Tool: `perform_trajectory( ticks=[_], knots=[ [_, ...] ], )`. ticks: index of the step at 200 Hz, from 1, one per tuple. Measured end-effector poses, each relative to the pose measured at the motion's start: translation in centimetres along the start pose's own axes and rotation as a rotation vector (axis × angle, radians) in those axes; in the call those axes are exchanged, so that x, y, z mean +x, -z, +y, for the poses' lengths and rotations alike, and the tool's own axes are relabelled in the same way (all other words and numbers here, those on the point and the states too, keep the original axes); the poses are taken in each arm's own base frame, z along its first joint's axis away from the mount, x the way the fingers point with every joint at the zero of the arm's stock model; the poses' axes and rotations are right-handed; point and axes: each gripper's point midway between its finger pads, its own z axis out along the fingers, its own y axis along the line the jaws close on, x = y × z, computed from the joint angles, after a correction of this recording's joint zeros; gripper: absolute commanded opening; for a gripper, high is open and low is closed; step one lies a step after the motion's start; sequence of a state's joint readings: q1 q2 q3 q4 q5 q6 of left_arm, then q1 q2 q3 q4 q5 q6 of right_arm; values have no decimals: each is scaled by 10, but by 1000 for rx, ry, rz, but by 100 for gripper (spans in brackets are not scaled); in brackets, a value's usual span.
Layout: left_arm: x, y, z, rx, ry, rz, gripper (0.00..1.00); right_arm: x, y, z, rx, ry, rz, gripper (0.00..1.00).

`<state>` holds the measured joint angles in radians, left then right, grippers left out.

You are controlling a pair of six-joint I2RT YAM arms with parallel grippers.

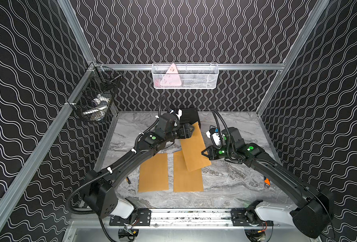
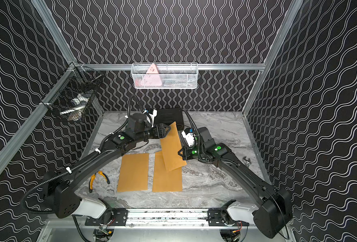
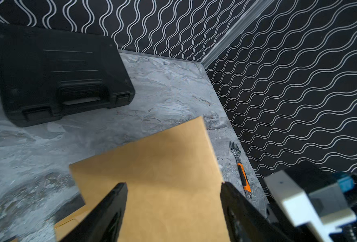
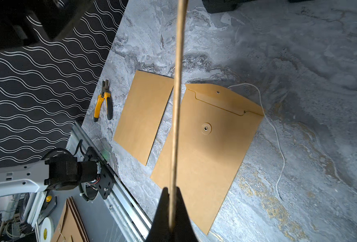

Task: Open the file bag
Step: Pick up the file bag from the center of the board.

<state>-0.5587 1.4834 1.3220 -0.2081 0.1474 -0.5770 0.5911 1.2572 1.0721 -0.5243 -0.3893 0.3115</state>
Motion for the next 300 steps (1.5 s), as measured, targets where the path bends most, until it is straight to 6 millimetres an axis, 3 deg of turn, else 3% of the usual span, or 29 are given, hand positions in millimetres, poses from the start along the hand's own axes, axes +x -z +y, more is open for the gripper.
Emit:
perform_trajectory(
  ticks=[20,42,84,131,146,195,232,269,280,300],
  knots=[
    [0,-7,-15,0,-19,8,70,-1,-3,5,13,21,1,0],
    [-1,-13,-19,-18,-26,14,68,-1,-4,9,31,42,3,0],
    [3,-20,-15,-82,-53,40,67,-6,-3,18,52,75,-4,0],
    [8,-24,-7,-141,-66,62,55,-9,-2,21,76,92,-9,0],
    [8,-24,-6,-152,-67,65,50,-10,-3,21,84,95,-7,0],
    [9,-25,-8,-148,-69,66,17,-10,-7,22,101,103,7,1],
    [7,-25,-9,-148,-69,63,5,-11,-12,22,115,113,10,5],
    [6,-25,-2,-181,-74,57,0,-15,-13,26,121,125,4,18],
    [7,-24,-1,-189,-74,58,0,-15,-14,29,117,130,2,29],
    [6,-24,0,-194,-75,54,0,-15,-16,34,109,133,4,40]
  ],
)
